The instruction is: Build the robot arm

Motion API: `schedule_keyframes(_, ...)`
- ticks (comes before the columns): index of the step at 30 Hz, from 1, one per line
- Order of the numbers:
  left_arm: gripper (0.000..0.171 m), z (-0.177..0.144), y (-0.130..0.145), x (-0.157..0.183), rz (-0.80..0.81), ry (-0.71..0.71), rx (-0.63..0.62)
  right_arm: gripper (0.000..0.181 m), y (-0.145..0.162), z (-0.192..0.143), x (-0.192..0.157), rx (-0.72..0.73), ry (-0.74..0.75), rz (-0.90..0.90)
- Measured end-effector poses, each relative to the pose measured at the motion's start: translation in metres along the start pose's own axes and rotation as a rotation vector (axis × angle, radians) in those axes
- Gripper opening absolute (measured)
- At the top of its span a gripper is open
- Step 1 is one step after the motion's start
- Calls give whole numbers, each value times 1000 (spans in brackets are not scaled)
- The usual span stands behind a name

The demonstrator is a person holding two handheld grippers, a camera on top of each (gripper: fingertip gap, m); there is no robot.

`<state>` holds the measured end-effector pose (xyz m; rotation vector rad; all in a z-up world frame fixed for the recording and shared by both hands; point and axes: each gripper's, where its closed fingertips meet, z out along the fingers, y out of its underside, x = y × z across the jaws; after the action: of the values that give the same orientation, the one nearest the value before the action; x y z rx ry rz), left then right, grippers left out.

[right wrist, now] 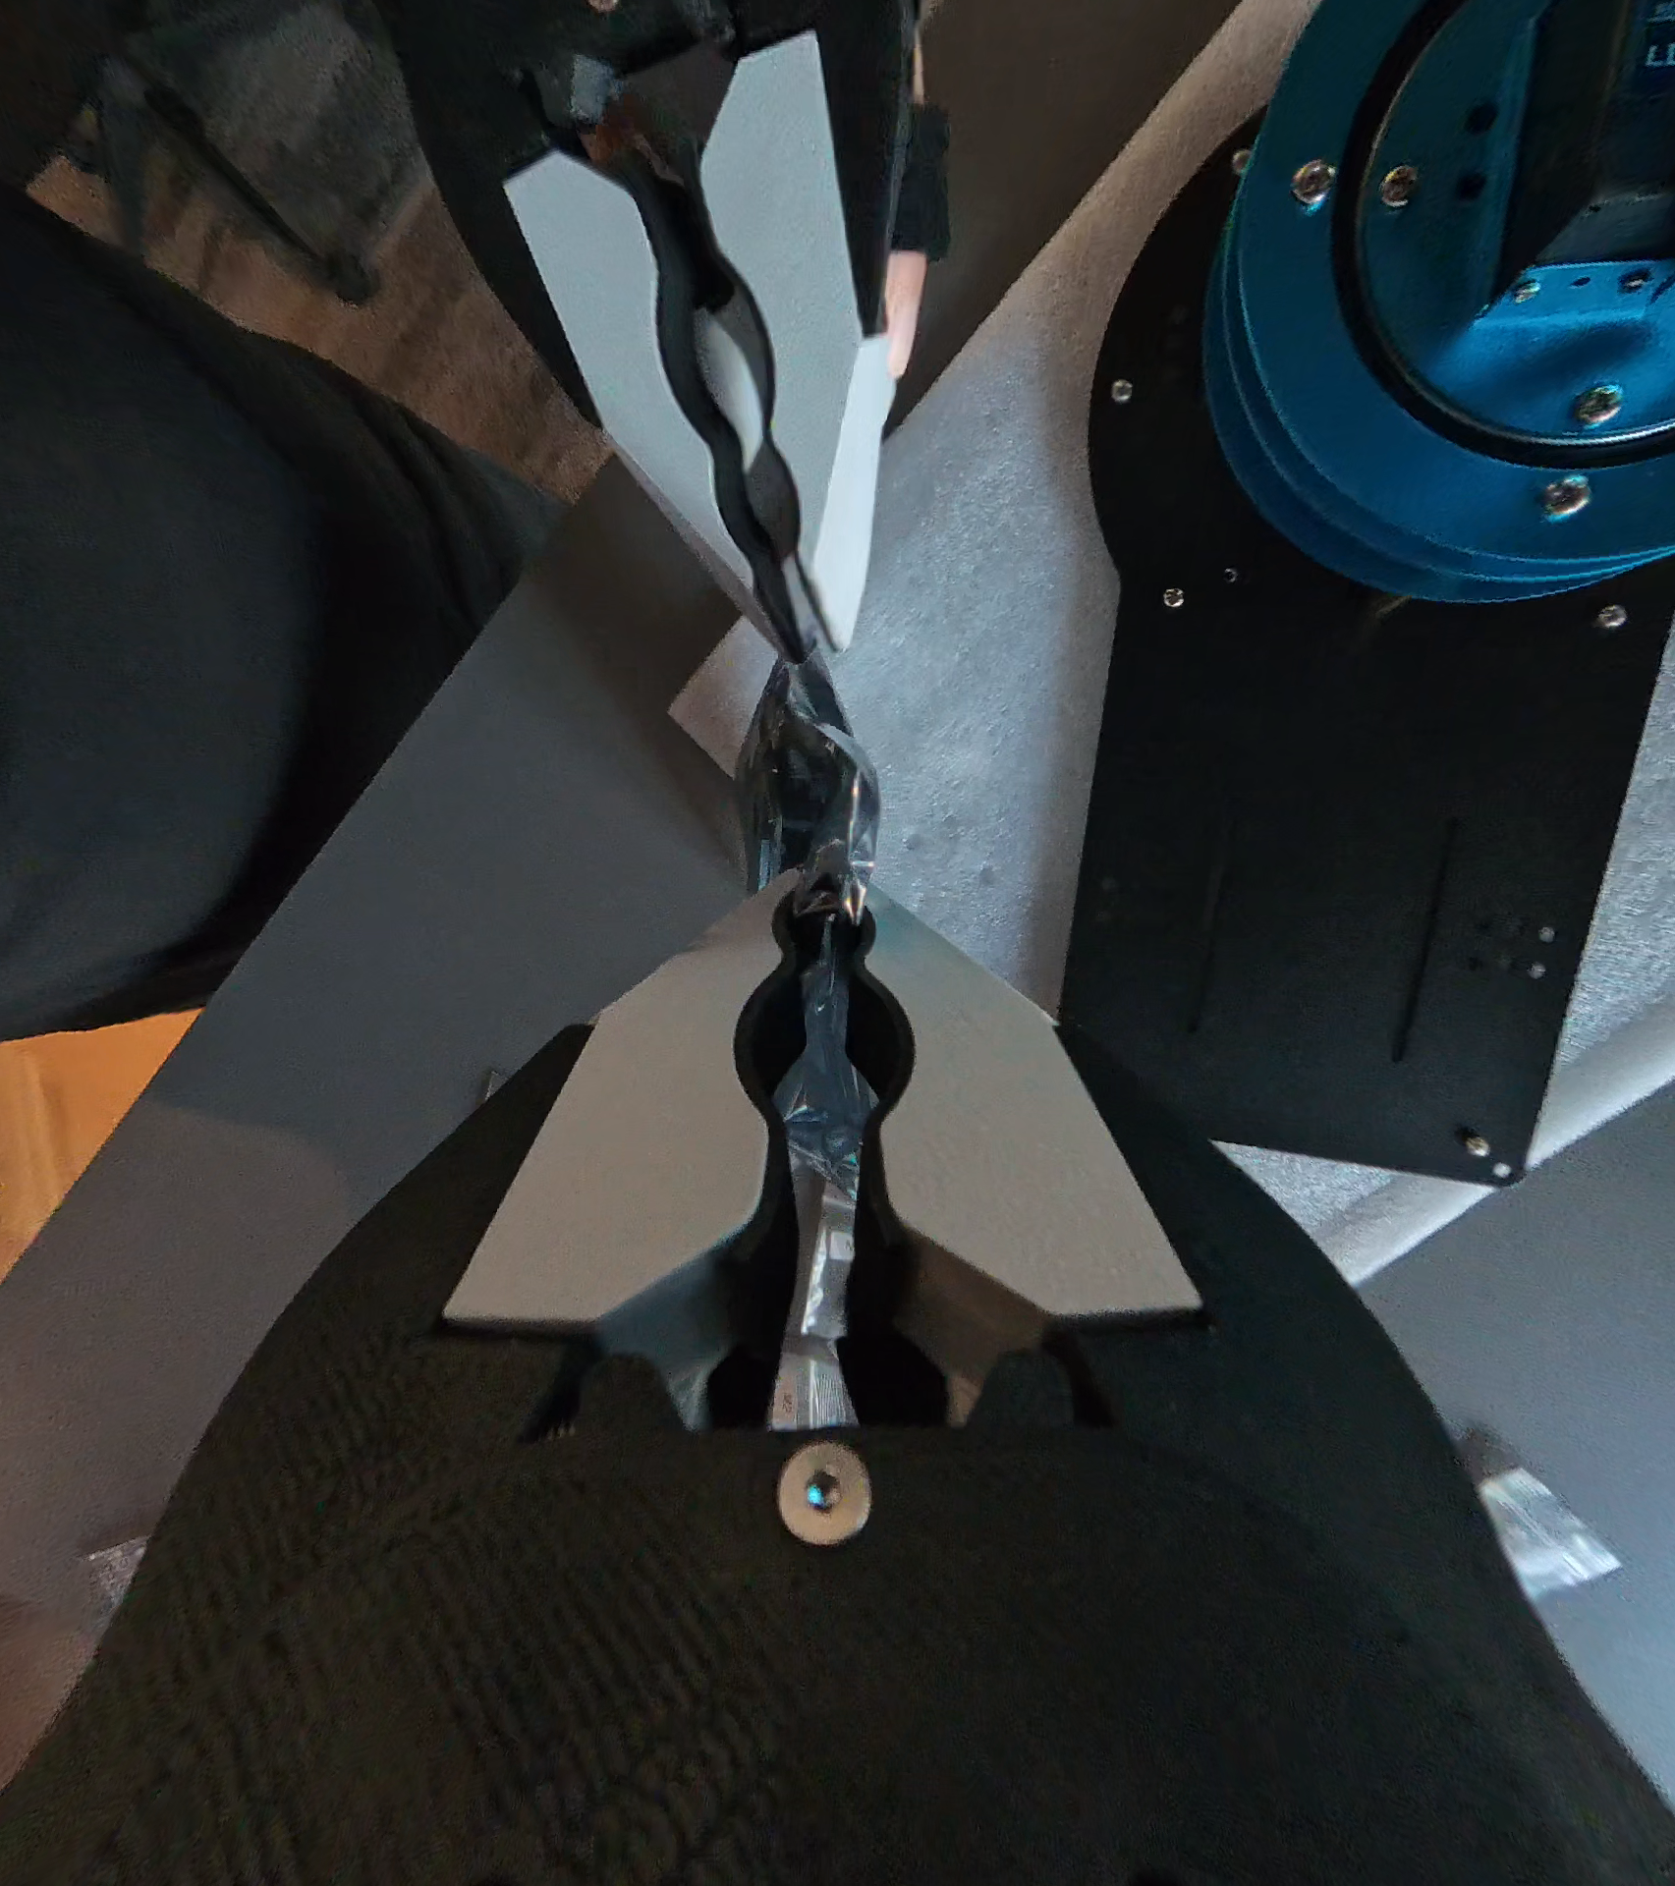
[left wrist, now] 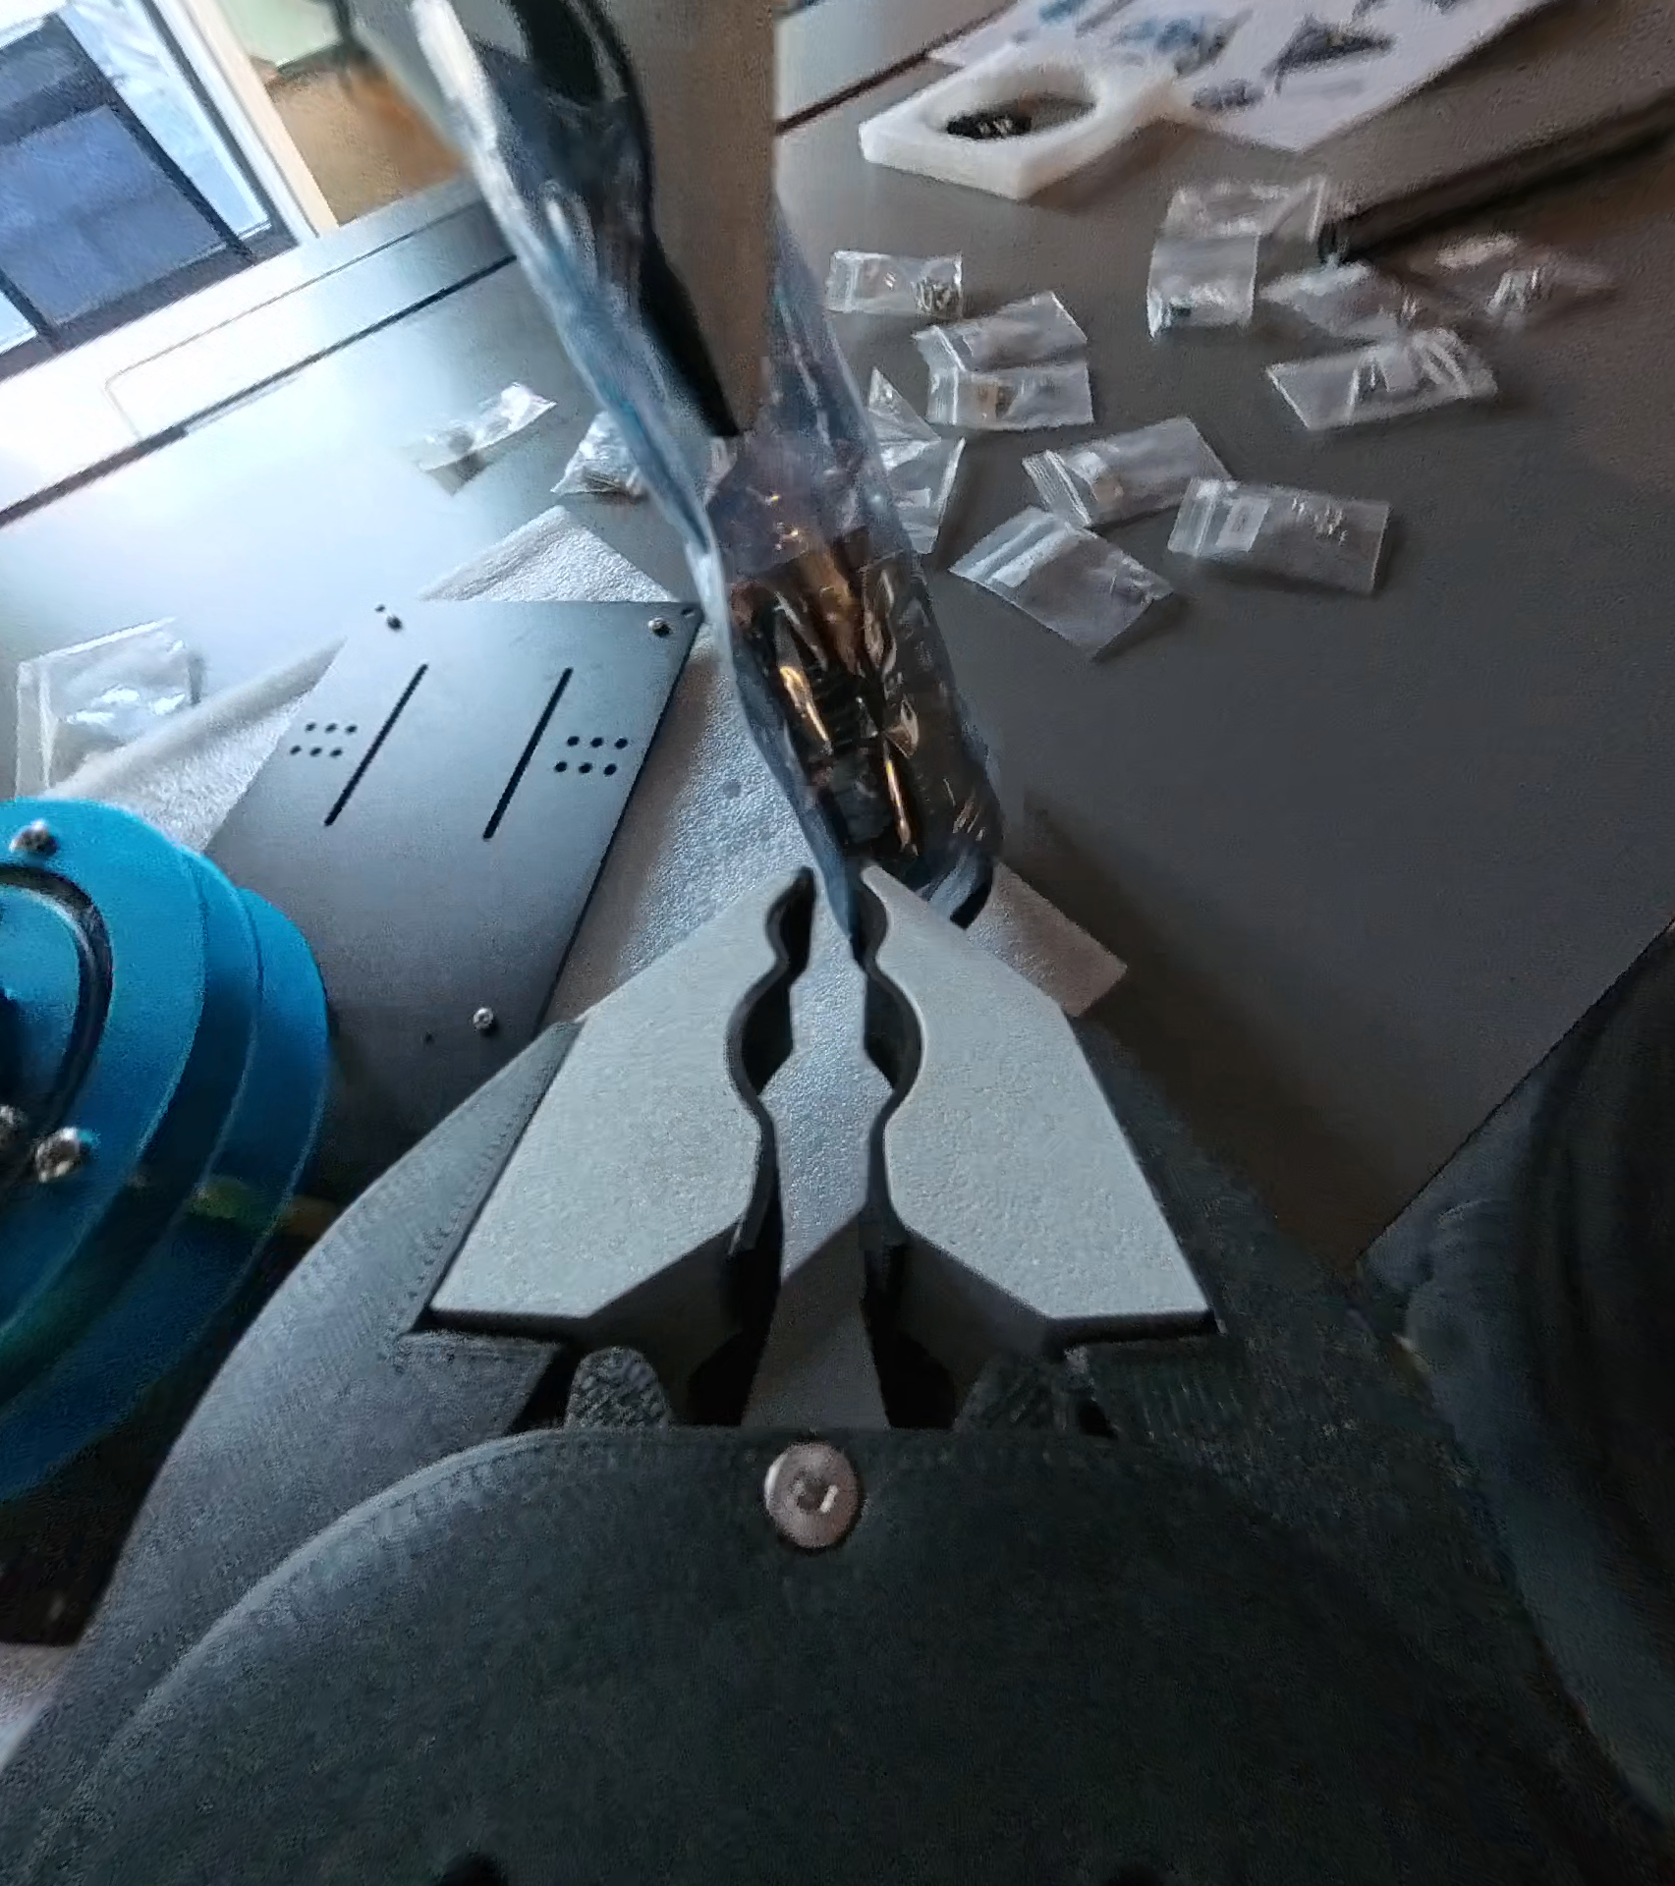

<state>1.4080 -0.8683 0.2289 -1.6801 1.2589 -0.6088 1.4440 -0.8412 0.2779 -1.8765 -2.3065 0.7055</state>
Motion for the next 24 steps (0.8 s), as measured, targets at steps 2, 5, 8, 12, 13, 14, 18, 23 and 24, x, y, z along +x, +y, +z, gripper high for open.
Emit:
schedule_keyframes(2,25,-6,-10,-1,-70,26,57,0,-3,-3,3,-53,28,3)
schedule_keyframes(5,30,-19,-40,-13,-169,46,183,0,-10,-9,6,-90,71,-18)
schedule_keyframes(8,28,-20,-61,-27,-204,30,208,0,-18,-10,4,-86,86,-47)
schedule_keyframes(12,2,-7,-63,-34,-210,-1,173,0,-14,-6,8,-79,140,-50)
schedule_keyframes(13,0,-4,-60,-34,-211,-9,157,1,-11,-4,9,-69,148,-43)
schedule_keyframes(14,0,-3,-59,-32,-204,-9,153,2,-12,-3,9,-28,158,-37)
schedule_keyframes(18,0,-6,-58,-30,-119,-77,166,32,-17,-23,16,339,292,79)
schedule_keyframes(23,0,-7,-62,-21,-133,-55,210,60,1,-54,22,1120,377,380)
schedule_keyframes(24,0,-5,-62,-20,-127,-60,214,63,7,-52,23,1243,330,447)
